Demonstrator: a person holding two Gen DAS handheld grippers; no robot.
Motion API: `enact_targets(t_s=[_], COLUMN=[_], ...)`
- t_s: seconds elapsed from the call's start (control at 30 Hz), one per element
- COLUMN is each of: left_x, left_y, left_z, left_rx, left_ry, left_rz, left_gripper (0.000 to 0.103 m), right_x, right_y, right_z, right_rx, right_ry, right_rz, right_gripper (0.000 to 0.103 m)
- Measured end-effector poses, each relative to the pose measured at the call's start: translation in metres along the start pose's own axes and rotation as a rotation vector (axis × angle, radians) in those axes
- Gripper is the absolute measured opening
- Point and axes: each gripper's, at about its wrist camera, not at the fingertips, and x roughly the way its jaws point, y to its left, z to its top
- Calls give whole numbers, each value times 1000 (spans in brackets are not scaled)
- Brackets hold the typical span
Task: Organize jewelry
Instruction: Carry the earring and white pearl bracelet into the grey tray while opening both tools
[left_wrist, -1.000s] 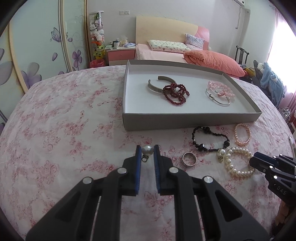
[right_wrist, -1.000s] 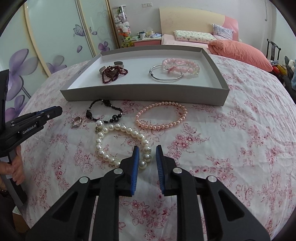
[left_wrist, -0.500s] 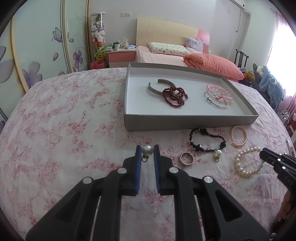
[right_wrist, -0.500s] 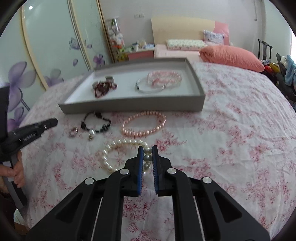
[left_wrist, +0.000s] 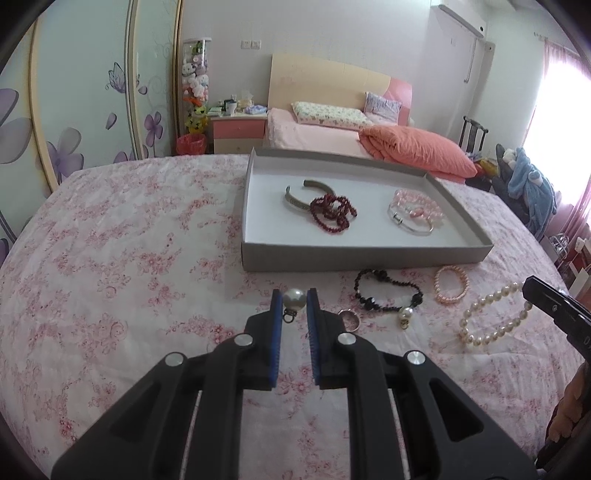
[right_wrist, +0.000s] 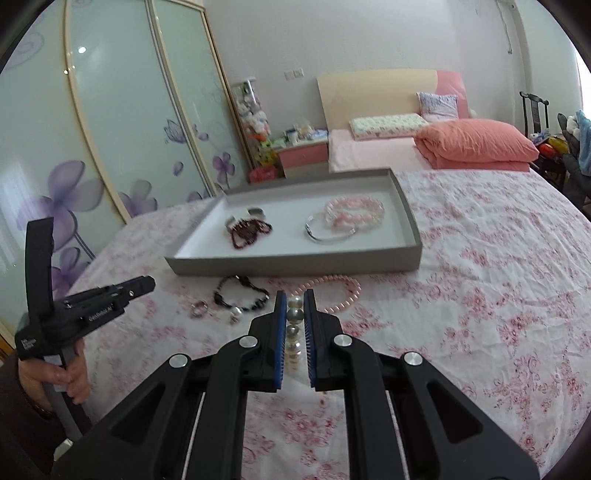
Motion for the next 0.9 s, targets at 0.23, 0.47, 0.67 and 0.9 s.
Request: enact_targets(t_s=[0.23,0.47,0.67,0.9], left_x=[-20,-39,-54,-69], left_y=[-9,-22,-32,-38], left_z=[2,2,3,6], left_rx=[7,37,68,79], left_ry=[-72,-153,-220,-285], left_rz=[-14,-1,14,28], left_gripper=[14,14,14,14], right_x=[-6,-13,-22,-32], right_y=[6,12,19,29], right_z=[5,9,15,21], right_rx=[-1,-13,-34,-49], right_ry=[-36,-78,-130,-191], right_rz=[13,16,16,23], right_gripper=[10,10,10,10])
